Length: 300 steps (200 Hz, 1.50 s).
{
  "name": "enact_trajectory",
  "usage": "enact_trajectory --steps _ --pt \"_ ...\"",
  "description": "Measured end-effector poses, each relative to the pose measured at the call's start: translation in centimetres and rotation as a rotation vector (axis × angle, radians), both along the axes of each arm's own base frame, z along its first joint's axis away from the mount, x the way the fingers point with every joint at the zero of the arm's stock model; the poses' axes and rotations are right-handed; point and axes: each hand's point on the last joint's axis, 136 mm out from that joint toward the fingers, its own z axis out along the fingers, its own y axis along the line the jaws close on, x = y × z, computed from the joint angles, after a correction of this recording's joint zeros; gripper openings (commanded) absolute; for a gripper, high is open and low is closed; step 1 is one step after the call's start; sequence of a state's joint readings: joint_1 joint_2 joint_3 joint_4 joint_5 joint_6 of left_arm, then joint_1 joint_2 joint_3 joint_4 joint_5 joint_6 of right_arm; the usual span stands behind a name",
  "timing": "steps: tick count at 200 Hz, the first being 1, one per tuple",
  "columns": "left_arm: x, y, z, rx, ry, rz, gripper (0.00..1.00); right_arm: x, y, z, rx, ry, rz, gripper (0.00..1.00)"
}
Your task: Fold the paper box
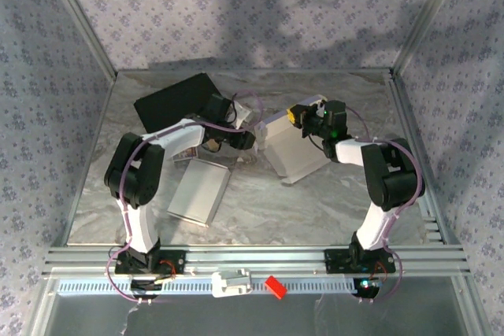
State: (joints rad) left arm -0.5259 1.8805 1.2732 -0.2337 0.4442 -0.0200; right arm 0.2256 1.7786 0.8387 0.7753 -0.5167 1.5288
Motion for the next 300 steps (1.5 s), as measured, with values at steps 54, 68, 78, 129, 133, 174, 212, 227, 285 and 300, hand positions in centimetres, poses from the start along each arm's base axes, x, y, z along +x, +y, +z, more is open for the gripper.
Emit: enact_trajectory --steps 54,68,78,129,133,174,212,227,285,300 --pt "0.6 -1.6 1.0 -0.011 -0.050 -0.055 0.46 0.1 0.0 0.1 0.004 -0.002 -0.001 0.00" --pt "0.6 -1.8 0.9 -0.007 -0.053 -0.065 0.45 0.1 0.0 0.1 0.007 0.000 -0.002 0.00" --pt "0.6 -2.0 0.8 -0.006 -0.057 -0.072 0.45 0.1 0.0 0.1 0.007 0.000 -0.003 0.00" --pt "0.6 -2.2 0.8 0.002 -0.067 -0.078 0.44 0.3 0.0 0.2 0.023 0.004 -0.016 0.00" --pt "0.5 -2.3 0.8 0.006 -0.069 -0.079 0.44 0.4 0.0 0.2 0.026 0.002 -0.018 0.00" --pt "0.0 -3.2 0.4 0.025 -0.075 -0.076 0.43 0.6 0.2 0.5 0.049 0.002 -0.033 0.00" --pt "0.3 -3.2 0.5 0.023 -0.079 -0.054 0.42 0.6 0.2 0.6 0.060 0.006 -0.038 0.00" --pt "0.4 -3.3 0.4 0.022 -0.081 -0.054 0.41 0.7 0.2 0.6 0.060 0.003 -0.040 0.00" --pt "0.4 -3.5 0.3 0.018 -0.080 -0.059 0.40 0.7 0.1 0.5 0.061 0.002 -0.044 0.00" --pt "0.4 -3.6 0.4 0.013 -0.078 -0.063 0.39 0.8 0.2 0.6 0.063 0.001 -0.047 0.00"
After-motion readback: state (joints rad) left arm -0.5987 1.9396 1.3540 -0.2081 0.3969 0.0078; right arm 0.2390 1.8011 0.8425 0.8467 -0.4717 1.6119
